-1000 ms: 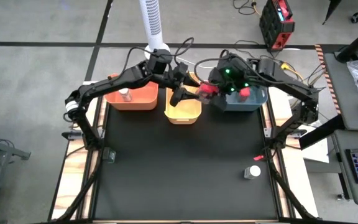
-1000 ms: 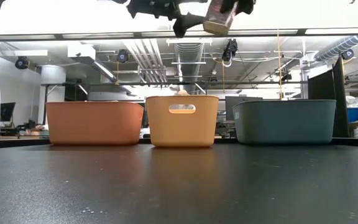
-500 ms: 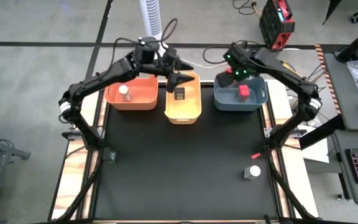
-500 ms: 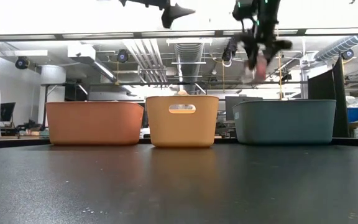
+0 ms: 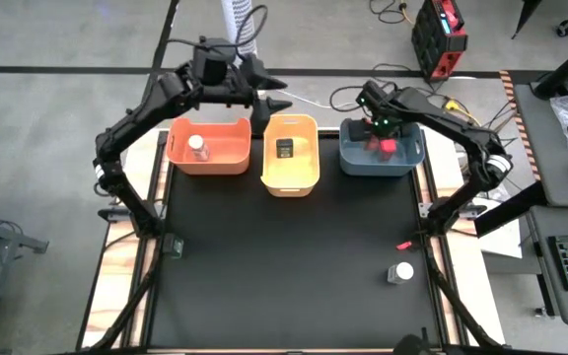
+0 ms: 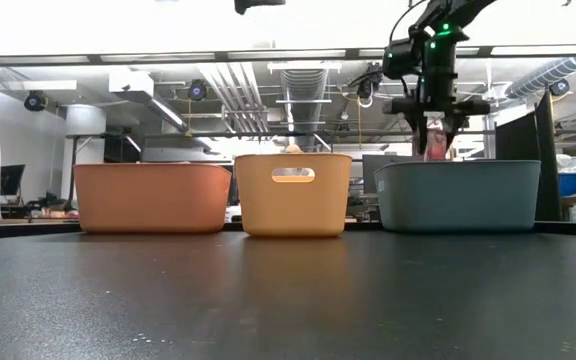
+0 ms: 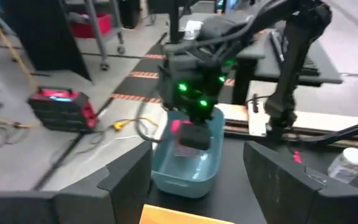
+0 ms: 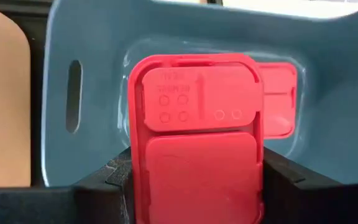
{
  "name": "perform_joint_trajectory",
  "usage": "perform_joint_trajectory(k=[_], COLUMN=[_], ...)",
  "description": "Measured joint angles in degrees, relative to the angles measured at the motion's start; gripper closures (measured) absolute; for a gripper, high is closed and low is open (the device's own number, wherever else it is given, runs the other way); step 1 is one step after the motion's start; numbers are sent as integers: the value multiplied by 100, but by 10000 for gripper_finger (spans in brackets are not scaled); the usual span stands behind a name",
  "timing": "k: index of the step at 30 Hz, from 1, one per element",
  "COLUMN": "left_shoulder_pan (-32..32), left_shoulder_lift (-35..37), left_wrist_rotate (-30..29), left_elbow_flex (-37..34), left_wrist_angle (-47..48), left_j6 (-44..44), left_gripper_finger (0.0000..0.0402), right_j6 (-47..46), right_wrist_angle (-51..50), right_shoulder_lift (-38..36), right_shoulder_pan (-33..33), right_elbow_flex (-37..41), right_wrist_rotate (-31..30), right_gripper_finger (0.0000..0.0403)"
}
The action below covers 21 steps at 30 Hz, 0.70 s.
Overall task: Sort spices by type
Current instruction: Put the red spice can into the blue bin
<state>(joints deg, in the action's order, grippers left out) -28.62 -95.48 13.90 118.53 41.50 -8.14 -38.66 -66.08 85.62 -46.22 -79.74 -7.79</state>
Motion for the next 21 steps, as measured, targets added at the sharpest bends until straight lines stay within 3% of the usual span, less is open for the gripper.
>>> perform_joint_trajectory(k=[9,21], left_shoulder_pan=[0,-18], left_shoulder_lift=[0,-4], left_wrist_rotate=[-703,-887], left_elbow_flex=[633,549], left_wrist_angle=[646,1251], left_j6=[-543,-743], left_gripper_finger=[167,167], right_j6=[-231,-134], right_wrist_angle=[193,212], right_shoulder_lift=[199,457], right_shoulder_pan=[-89,-250], right_elbow_flex=[612,640], right_wrist_rotate=[-161,-379], right_gripper_finger=[207,207])
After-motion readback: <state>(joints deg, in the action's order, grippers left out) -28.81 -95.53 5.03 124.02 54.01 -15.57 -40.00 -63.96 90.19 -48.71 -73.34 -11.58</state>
